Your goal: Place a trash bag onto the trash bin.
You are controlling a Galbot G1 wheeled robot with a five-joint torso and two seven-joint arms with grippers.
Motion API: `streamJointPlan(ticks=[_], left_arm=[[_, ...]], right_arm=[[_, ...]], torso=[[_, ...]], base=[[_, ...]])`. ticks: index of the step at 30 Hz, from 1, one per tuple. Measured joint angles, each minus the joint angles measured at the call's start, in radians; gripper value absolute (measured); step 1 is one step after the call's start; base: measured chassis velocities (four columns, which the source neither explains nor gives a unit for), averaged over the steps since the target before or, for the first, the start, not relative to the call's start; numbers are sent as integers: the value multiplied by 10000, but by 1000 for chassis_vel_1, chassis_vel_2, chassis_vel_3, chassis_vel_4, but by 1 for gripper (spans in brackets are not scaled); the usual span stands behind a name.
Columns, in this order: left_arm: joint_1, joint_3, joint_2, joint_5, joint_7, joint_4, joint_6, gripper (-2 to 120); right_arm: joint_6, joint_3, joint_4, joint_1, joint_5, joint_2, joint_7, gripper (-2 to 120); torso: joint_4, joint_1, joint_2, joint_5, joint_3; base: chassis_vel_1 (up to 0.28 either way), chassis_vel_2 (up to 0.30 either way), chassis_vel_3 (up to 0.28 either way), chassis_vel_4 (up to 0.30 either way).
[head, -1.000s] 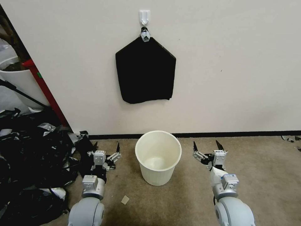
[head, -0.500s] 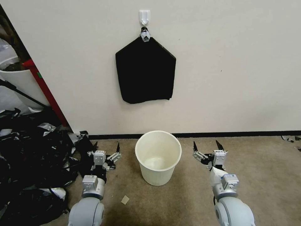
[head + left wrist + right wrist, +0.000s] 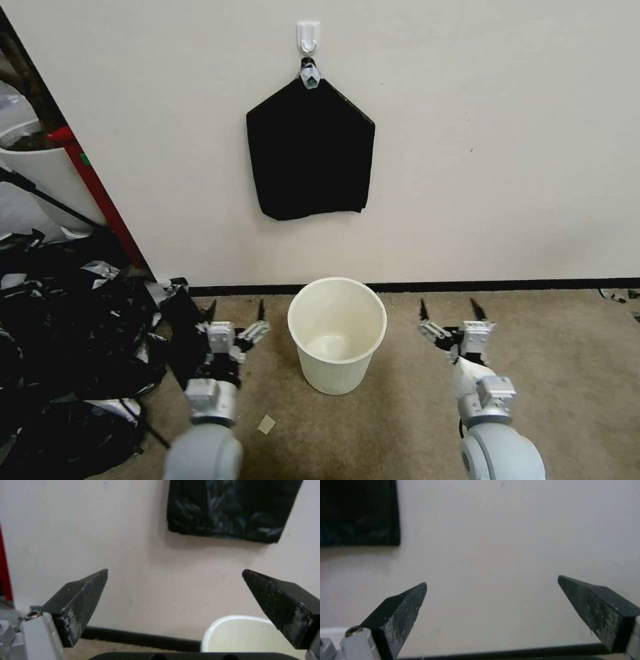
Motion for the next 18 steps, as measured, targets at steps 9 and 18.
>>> streamJointPlan(ticks=[9,18], left_arm=[[-5,-217,177,1042,139,107,-303,100],[83,-760,353,1912,-77,-135,-310,100]], right_arm=[[1563,-107,-268,-217,-340,-625,1061,100],[1153,-573,-401,212,672,-931,722,100]], torso=[[1,0,0,-2,0],[0,0,0,-3,0]], base=[[0,0,0,0],[0,0,0,0]])
